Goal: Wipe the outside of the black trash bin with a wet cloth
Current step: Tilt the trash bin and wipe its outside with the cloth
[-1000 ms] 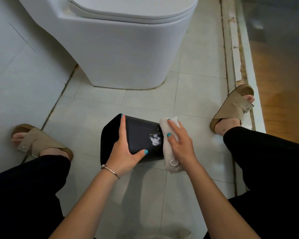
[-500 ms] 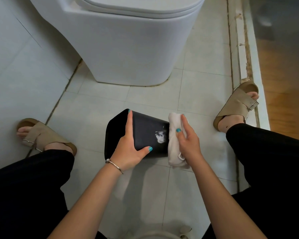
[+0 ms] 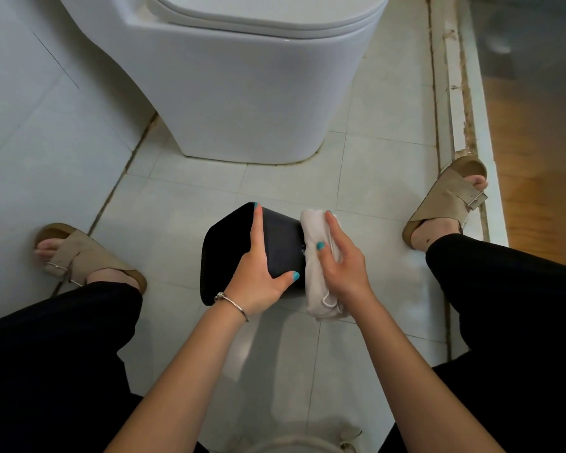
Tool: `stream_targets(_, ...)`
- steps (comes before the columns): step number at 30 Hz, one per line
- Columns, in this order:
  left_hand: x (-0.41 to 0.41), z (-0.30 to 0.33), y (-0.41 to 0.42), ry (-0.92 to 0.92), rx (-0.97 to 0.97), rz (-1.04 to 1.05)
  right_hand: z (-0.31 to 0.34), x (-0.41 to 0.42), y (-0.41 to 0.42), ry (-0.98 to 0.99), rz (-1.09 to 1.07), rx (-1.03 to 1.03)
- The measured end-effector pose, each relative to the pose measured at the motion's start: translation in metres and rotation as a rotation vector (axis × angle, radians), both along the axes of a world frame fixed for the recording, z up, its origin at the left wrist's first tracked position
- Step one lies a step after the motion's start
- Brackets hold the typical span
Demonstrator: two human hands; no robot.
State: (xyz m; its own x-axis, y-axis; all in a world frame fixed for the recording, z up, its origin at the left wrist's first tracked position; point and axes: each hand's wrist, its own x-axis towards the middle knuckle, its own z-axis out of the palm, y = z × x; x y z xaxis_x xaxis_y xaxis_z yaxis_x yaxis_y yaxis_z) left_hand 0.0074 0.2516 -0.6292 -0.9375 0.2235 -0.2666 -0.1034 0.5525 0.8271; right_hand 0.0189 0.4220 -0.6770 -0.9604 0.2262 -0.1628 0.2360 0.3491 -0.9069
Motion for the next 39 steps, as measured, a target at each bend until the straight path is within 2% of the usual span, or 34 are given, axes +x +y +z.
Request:
stream_targets(13, -0.004, 0.005, 0.004, -0.056, -0.098, -0.136, 0.020, -0.003, -0.004, 0.022, 0.057, -0.181)
stream_targets(24, -0.010, 0.014, -0.008, -0.212, -0.053, -0.206, 0.033, -0.002, -0.005, -0.009, 0.131, -0.350)
stream_targets(29, -0.012, 0.009, -0.014, -0.188, -0.049, -0.224, 0.036, 0.003, 0.004, 0.040, 0.033, -0.380)
stream_targets(35, -0.013, 0.006, -0.020, -0.166, -0.063, -0.184, 0.027, 0.001, 0.025, -0.010, -0.167, -0.548)
stream_targets(39, -0.013, 0.005, -0.021, -0.165, -0.069, -0.170, 0.019, -0.002, 0.027, -0.093, -0.140, -0.456)
